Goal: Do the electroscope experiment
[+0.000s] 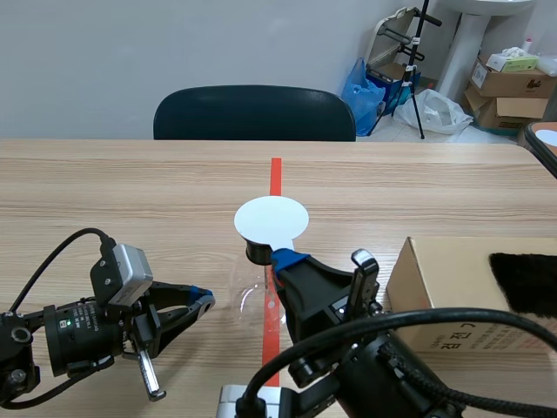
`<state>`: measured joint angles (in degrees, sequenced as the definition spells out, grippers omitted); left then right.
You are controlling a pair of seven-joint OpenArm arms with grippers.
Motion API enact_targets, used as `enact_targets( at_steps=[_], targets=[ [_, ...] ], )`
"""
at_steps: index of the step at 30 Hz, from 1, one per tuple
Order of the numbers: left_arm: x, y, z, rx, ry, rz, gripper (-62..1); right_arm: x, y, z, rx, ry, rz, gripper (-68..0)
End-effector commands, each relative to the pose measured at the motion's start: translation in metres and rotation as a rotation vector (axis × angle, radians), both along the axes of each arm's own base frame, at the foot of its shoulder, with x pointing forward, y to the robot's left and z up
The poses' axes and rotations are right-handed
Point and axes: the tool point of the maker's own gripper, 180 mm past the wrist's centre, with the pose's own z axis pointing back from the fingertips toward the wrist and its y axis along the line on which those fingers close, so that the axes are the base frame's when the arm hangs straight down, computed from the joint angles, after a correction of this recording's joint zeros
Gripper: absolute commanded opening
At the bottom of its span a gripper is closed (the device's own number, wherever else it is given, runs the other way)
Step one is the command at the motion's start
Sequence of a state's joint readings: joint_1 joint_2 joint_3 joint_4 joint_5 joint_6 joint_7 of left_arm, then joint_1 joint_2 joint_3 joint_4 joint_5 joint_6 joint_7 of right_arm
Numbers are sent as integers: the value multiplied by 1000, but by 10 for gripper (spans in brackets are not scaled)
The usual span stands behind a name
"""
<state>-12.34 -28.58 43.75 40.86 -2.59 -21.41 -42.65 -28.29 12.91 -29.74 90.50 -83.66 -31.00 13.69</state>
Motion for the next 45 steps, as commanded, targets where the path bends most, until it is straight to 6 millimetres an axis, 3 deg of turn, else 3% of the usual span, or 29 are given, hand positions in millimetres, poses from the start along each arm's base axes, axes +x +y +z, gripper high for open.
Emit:
enact_targets(
  at_steps=[1, 12, 19, 32, 45],
  targets=[
    [5, -3, 10, -33, -24, 4, -579, 5, -2, 11, 5, -43, 2, -658],
    [5, -3, 10, -33, -24, 4, -579, 6, -2, 11, 5, -43, -3, -658],
    [5, -3, 11, -34, -24, 4, -579, 14, -14, 12, 7, -42, -82, -658],
    [5, -3, 10, -33, -24, 4, -579, 38, -62, 12, 14, -40, -382, -658],
    [5, -3, 10, -33, -24, 4, -579, 46, -103, 12, 19, -38, -613, -658]
  ],
)
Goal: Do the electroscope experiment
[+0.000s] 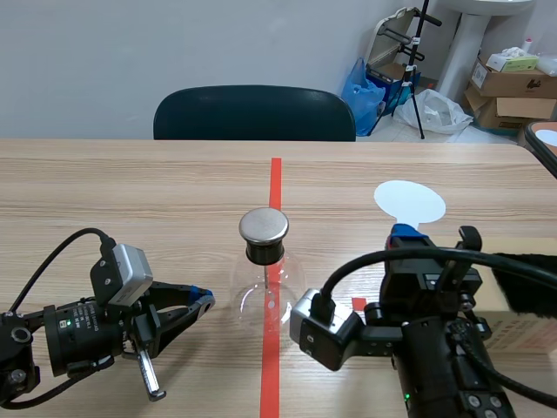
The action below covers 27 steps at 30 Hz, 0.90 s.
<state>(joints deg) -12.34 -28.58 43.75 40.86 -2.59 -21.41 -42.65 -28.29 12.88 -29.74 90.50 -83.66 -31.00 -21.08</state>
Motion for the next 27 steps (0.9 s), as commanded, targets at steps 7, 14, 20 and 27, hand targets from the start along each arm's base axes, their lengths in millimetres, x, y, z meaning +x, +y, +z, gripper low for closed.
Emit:
enact_targets(
  at_steps=[7, 14, 20, 27],
  targets=[
    [5, -3, 10, -33, -24, 4, -579, 6, -8, 12, 5, -43, -35, -658],
    [5, -3, 10, -33, -24, 4, -579, 5, 1, 12, 4, -43, 15, -658],
    [5, -3, 10, -33, -24, 4, -579, 2, 19, 12, 1, -43, 118, -658],
    [5, -3, 10, -33, -24, 4, -579, -6, 49, 12, -3, -44, 288, -658]
  ],
)
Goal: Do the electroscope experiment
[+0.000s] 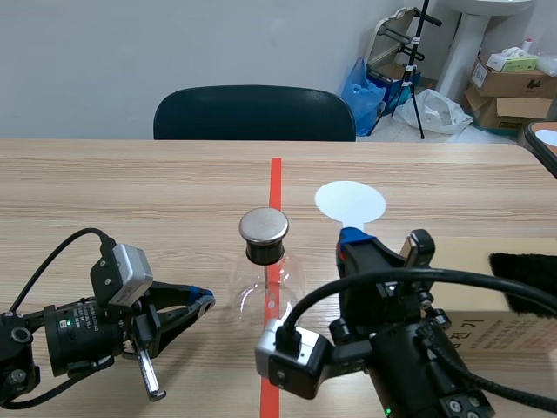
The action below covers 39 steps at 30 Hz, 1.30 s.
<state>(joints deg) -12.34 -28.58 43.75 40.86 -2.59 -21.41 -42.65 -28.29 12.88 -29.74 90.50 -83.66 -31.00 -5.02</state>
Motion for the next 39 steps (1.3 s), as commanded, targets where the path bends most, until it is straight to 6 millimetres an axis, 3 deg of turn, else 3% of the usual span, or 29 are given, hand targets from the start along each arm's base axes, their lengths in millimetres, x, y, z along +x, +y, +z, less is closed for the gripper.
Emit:
enact_targets(
  at_steps=[1, 15, 39],
  targets=[
    [5, -3, 10, -33, -24, 4, -579, 3, 4, 12, 3, -43, 35, -658],
    [5, -3, 10, -33, -24, 4, -579, -23, 47, 11, -3, -44, 315, -658],
    [5, -3, 10, -33, -24, 4, -579, -24, 49, 11, -4, -44, 329, -658]
  ],
)
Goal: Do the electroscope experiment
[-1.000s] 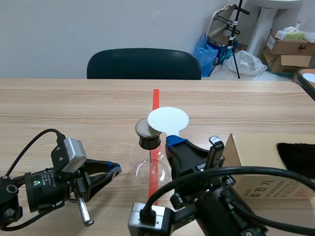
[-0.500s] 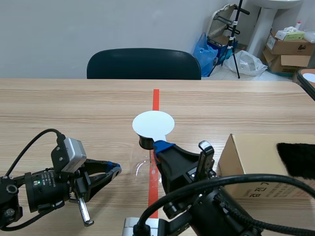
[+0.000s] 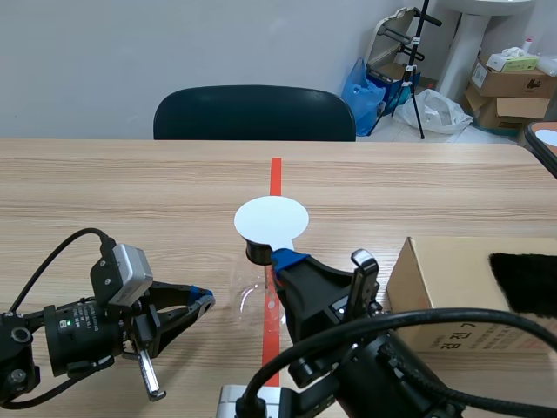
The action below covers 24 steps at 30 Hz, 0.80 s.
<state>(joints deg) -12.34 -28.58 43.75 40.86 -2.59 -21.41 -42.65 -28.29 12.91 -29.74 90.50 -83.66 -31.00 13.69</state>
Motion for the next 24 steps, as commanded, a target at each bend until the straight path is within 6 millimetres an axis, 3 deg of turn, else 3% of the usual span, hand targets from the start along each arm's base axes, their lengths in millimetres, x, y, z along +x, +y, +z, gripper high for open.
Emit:
enact_targets(
  at_steps=[1, 12, 24],
  targets=[
    [5, -3, 10, -33, -24, 4, -579, 5, -2, 11, 5, -43, 2, -658],
    [5, -3, 10, -33, -24, 4, -579, 9, -7, 11, 6, -43, -34, -658],
    [5, -3, 10, -33, -24, 4, -579, 35, -54, 12, 13, -41, -335, -658]
  ],
)
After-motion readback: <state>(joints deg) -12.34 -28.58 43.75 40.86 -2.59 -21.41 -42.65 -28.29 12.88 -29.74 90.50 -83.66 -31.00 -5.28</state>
